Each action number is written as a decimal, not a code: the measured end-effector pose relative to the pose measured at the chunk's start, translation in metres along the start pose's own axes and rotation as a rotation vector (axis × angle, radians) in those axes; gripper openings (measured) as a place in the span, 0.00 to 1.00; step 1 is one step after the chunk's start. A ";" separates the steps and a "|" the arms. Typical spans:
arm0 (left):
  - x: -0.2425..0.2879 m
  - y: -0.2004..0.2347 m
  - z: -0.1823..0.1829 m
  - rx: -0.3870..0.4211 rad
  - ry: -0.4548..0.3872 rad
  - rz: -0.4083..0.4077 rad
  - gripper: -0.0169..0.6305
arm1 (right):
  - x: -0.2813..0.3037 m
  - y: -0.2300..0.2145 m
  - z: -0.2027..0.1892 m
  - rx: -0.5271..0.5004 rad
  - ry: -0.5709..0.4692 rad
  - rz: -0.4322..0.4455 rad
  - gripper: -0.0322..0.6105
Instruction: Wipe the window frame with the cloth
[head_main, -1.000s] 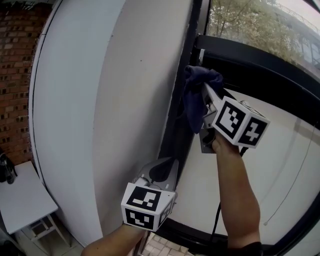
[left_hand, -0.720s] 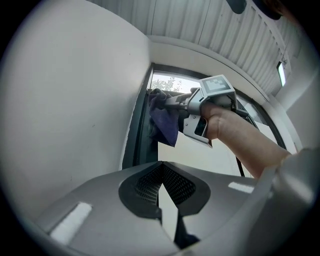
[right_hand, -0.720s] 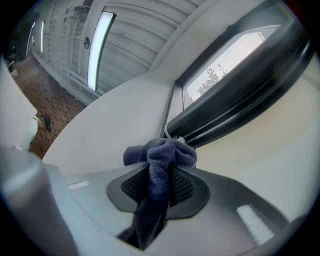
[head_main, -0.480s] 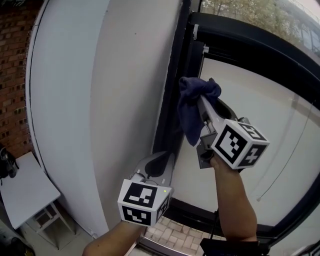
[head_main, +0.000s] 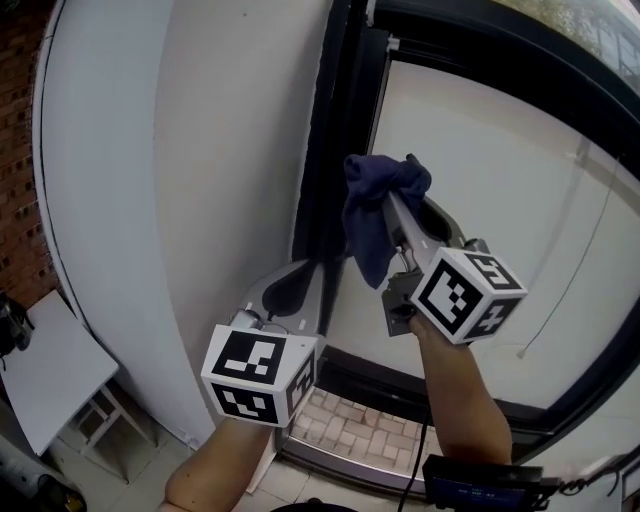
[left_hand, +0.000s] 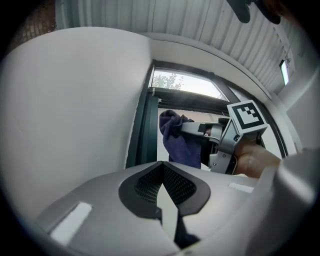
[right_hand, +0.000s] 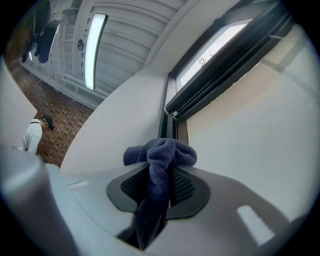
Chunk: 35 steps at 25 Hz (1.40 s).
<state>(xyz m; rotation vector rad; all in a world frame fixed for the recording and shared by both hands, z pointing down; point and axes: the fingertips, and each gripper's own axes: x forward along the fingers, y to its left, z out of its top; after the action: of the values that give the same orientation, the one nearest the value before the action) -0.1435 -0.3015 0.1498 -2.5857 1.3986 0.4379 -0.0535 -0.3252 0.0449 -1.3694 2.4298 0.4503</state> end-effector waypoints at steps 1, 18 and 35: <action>0.001 -0.002 -0.001 -0.008 -0.001 -0.009 0.02 | -0.005 -0.003 0.001 -0.009 0.002 -0.011 0.19; 0.026 -0.154 -0.053 -0.088 0.038 -0.401 0.02 | -0.267 -0.124 0.002 -0.115 0.085 -0.533 0.19; 0.016 -0.257 -0.106 -0.066 0.117 -0.359 0.02 | -0.426 -0.175 -0.036 -0.137 0.196 -0.550 0.19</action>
<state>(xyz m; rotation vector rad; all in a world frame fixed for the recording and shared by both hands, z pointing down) 0.0988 -0.2034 0.2464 -2.8741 0.9294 0.2852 0.3028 -0.1008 0.2353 -2.1345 2.0550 0.3552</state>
